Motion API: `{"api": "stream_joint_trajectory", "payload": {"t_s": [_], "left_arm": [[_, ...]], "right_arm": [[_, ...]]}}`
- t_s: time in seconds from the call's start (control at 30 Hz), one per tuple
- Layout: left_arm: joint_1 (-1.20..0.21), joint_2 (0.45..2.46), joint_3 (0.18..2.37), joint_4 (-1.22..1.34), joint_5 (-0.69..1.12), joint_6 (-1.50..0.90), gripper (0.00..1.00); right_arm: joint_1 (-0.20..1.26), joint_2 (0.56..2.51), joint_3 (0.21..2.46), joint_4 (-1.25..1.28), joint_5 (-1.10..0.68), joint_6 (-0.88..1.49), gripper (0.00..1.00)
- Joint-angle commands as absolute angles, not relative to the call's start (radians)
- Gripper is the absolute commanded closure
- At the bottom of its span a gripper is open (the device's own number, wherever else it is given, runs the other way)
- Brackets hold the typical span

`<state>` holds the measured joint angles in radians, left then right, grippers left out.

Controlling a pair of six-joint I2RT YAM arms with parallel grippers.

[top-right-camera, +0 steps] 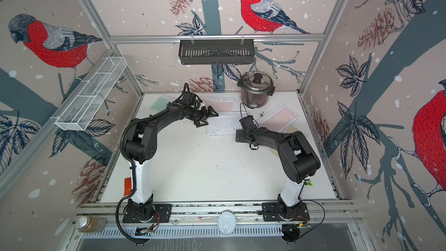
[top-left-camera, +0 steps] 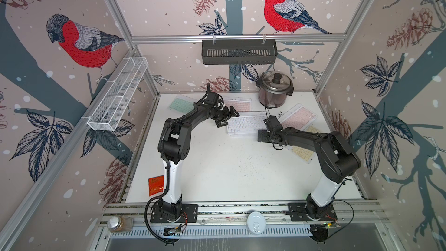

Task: Stack the numeric keypads
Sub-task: Adjust the numeric keypad.

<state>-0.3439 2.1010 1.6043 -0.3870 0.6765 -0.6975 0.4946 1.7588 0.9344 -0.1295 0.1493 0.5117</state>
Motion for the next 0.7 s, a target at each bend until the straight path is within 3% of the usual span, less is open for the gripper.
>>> {"api": "stream_joint_trajectory", "payload": {"t_s": [0.0, 0.23, 0.67], "left_arm": [[-0.332, 2.063, 1.612, -0.439, 0.653, -0.666, 0.01], [-0.298, 2.062, 1.584, -0.5, 0.602, -0.631, 0.01], [-0.326, 2.257, 1.83, -0.529, 0.635, -0.65, 0.01]], "right_arm": [[0.523, 1.747, 0.925, -0.147, 0.134, 0.547, 0.0], [0.545, 1.736, 0.899, -0.14, 0.119, 0.56, 0.0], [0.546, 1.704, 0.856, -0.139, 0.118, 0.567, 0.0]]}}
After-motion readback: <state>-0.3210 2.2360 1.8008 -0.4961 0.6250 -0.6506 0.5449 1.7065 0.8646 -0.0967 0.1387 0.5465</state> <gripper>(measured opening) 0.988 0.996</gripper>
